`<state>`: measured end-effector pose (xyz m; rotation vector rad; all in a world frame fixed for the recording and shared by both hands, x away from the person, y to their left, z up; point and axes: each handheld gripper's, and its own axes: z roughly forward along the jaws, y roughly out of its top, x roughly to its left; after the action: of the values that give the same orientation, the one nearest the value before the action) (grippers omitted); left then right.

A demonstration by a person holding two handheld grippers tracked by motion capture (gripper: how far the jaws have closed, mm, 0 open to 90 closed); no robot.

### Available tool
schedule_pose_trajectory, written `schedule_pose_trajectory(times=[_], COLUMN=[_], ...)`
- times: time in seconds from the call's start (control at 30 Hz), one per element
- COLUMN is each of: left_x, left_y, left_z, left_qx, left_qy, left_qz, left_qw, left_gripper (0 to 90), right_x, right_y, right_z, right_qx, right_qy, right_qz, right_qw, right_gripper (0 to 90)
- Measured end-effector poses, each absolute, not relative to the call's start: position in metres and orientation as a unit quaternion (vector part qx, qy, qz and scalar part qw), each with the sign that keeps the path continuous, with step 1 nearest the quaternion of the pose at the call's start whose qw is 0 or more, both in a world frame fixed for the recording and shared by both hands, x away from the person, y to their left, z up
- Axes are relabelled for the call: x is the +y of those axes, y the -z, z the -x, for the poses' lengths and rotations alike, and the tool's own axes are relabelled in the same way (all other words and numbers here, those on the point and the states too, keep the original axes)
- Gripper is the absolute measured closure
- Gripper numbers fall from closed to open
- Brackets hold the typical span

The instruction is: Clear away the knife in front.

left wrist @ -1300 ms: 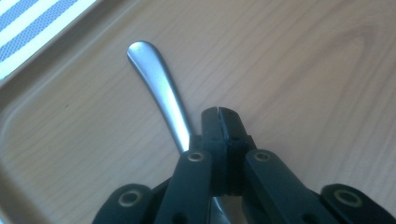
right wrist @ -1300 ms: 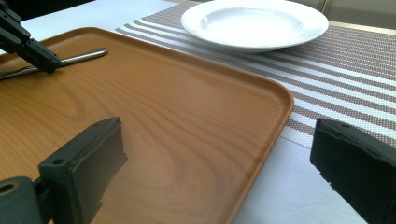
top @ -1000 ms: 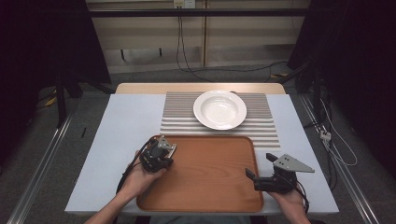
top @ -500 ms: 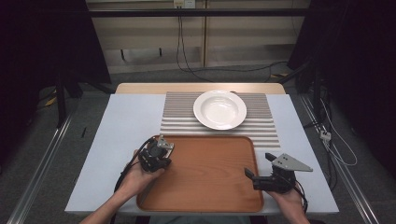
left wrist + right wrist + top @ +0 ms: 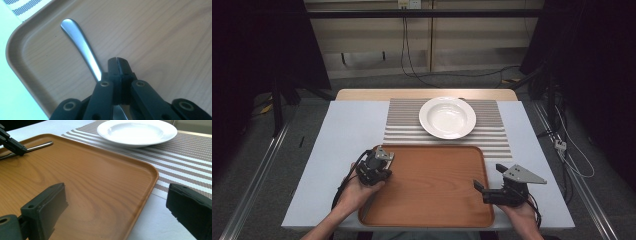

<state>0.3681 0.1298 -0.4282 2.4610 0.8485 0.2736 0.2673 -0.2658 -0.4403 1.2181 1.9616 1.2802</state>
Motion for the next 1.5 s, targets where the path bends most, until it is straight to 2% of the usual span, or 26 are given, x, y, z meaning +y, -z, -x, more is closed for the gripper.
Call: schedule_pose_trajectory(times=[1.5], left_x=[0.147], left_y=[0.428], left_z=[-0.367], left_qx=[0.344], left_qy=[-0.128], left_qz=[-0.899], left_qw=[0.240], left_gripper=[90.0], right_x=[-0.266], right_y=[0.440], right_z=[-0.267], right_qx=[0.721], right_qy=[-0.469], right_qz=[-0.446], right_qw=[0.248], right_gripper=[3.0])
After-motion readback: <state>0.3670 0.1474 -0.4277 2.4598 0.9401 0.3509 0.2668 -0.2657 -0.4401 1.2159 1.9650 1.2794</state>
